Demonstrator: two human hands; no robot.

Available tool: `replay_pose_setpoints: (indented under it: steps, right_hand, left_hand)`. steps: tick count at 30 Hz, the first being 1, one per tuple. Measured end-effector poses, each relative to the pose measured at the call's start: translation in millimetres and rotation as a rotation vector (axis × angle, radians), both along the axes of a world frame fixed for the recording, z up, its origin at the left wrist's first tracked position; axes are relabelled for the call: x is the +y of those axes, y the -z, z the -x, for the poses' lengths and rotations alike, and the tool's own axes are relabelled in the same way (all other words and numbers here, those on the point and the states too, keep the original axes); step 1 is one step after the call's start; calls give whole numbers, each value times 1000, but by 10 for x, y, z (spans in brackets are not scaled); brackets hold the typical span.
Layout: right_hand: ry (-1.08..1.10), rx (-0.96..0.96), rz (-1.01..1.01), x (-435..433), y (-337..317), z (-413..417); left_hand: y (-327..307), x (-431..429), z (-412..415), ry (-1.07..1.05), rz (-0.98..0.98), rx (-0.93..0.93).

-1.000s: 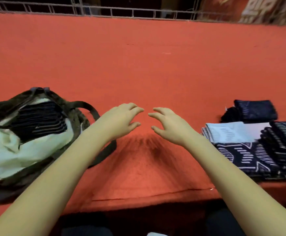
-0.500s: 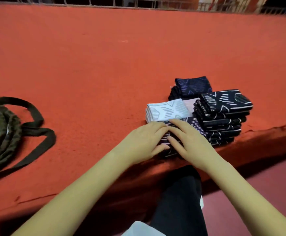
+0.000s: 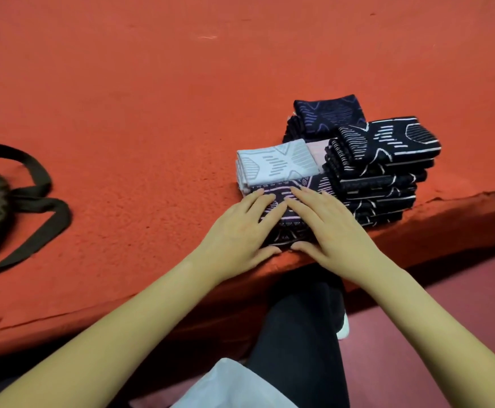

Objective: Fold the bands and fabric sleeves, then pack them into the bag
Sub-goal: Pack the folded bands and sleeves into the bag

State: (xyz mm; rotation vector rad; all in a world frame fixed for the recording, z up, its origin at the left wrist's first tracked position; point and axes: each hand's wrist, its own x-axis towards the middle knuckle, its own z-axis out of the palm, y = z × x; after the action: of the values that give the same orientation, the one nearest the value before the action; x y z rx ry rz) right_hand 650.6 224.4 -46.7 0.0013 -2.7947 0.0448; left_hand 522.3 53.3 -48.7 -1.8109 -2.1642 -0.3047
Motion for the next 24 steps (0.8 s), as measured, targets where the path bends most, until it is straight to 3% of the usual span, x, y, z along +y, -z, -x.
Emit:
replay_pose_setpoints:
  steps: [6,13,17,24]
  right_hand:
    - [12,12,17,-8,13,8]
    - [-4,-4,53,-24,-115,10]
    - [-59,18,30,-121,-294,51]
    - [-177,-62,55,-739,-496,579]
  left_hand:
    - [-89,43,88,92,-103,79]
    - [-269,55,202,158,-40,-71]
    - [-464,-180,326,172,-50,-322]
    - [-664,-991,569,-32,100,-455]
